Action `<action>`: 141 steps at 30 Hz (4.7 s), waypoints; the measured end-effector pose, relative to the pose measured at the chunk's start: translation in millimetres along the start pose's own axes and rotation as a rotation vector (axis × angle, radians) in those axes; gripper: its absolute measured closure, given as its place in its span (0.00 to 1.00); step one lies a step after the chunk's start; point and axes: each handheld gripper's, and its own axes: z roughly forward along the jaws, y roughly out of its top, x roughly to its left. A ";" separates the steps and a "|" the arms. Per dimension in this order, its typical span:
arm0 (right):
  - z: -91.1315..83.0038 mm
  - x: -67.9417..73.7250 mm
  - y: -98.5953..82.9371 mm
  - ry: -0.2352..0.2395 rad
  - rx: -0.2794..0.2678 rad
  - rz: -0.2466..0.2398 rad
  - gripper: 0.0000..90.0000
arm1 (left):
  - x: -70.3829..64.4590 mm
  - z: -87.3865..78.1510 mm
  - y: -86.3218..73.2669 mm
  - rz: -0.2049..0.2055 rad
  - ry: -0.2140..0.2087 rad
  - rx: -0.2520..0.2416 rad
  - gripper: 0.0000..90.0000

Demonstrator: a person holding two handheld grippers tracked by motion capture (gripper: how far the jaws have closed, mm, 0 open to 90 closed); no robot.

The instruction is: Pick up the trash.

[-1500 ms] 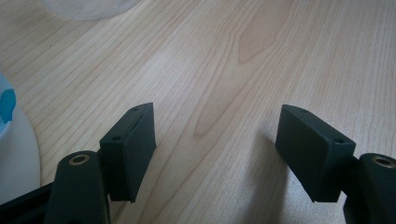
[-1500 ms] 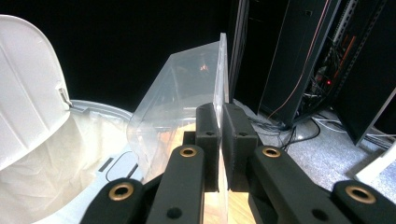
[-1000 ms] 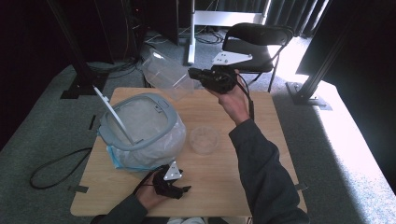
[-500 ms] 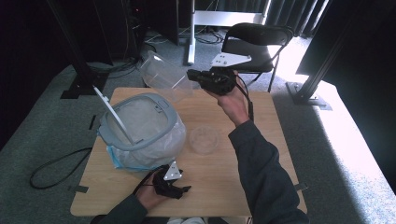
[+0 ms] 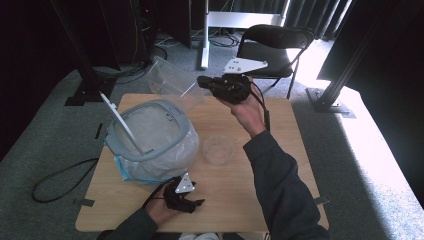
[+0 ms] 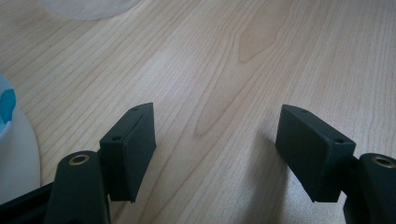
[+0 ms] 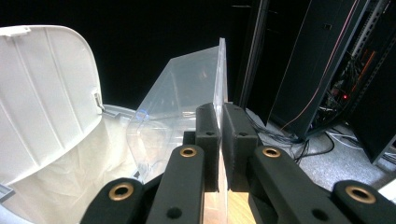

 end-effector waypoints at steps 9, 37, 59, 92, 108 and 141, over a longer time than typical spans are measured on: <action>-1.7 5.3 3.0 0.017 -0.010 -0.006 0.95 | 0.1 -0.2 0.1 0.002 0.000 0.002 0.32; 6.2 20.4 8.6 0.063 -0.024 -0.019 0.95 | 0.3 -0.1 0.0 0.004 0.001 0.002 0.32; 13.2 35.0 15.7 0.094 -0.045 -0.034 0.95 | 0.2 -0.1 0.0 0.003 0.001 0.002 0.32; 20.2 53.4 22.5 0.133 -0.068 -0.054 0.95 | 0.2 -0.2 0.0 0.003 0.002 0.002 0.32; 23.4 63.3 20.0 0.305 0.007 -0.092 0.74 | 0.2 -0.4 -0.1 0.005 0.002 0.004 0.32; 42.4 96.4 16.3 0.399 0.042 -0.130 0.72 | 0.3 -0.4 -0.1 0.006 0.003 0.005 0.32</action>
